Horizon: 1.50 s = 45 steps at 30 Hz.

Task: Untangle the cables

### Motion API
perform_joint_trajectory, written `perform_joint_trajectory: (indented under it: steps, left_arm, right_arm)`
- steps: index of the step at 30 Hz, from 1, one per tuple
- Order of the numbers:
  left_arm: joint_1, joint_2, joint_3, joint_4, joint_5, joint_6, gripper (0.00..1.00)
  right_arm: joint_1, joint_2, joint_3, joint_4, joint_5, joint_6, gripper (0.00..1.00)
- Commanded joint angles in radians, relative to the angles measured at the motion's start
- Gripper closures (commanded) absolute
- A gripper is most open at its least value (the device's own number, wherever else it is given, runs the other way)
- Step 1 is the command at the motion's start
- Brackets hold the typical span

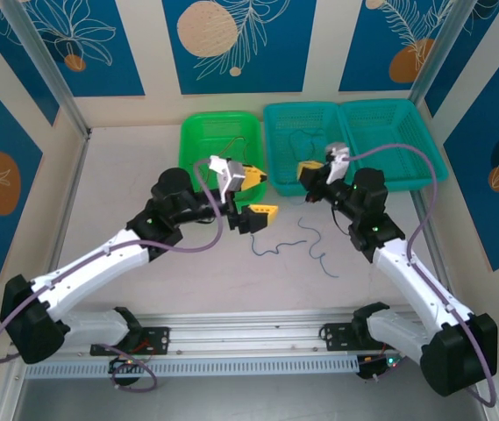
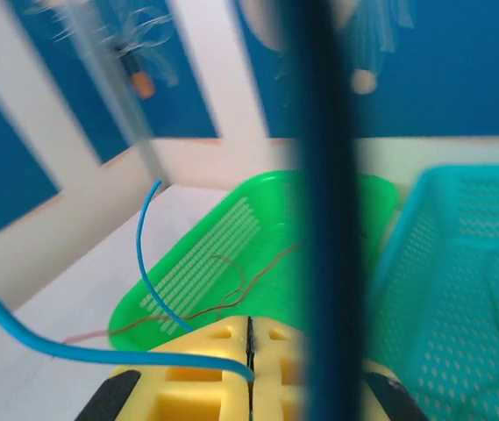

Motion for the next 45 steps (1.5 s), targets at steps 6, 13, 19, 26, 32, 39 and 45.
perform_joint_trajectory:
  steps: [6, 13, 19, 26, 32, 39, 45]
  left_arm:
    - [-0.005, -0.059, -0.107, 0.017, -0.009, 0.042, 0.07]
    - [-0.006, -0.076, -0.141, 0.015, -0.013, 0.042, 0.06]
    - [-0.01, -0.08, -0.167, 0.027, -0.048, 0.021, 0.07]
    - [-0.011, -0.073, -0.181, 0.048, -0.062, -0.002, 0.07]
    - [-0.012, -0.05, -0.161, 0.026, -0.108, -0.003, 0.08]
    - [-0.012, -0.029, -0.164, -0.066, -0.256, 0.0, 0.08]
    - [-0.011, -0.012, -0.184, -0.098, -0.327, -0.003, 0.06]
  right_arm:
    - [-0.395, 0.198, -0.021, 0.226, -0.042, 0.601, 1.0]
    - [-0.572, 0.55, 0.26, 0.226, -0.018, 0.616, 1.0]
    - [-0.612, 0.852, 0.694, -0.242, -0.045, 0.64, 0.11]
    - [-0.617, 0.8, 0.648, -0.323, -0.021, 0.706, 0.0]
    - [-0.612, 0.673, 0.522, -0.275, -0.079, 0.679, 0.0]
    - [-0.535, 0.351, 0.255, -0.219, -0.206, 0.619, 0.02]
    - [-0.343, 0.029, 0.075, -0.371, -0.126, 0.467, 0.0]
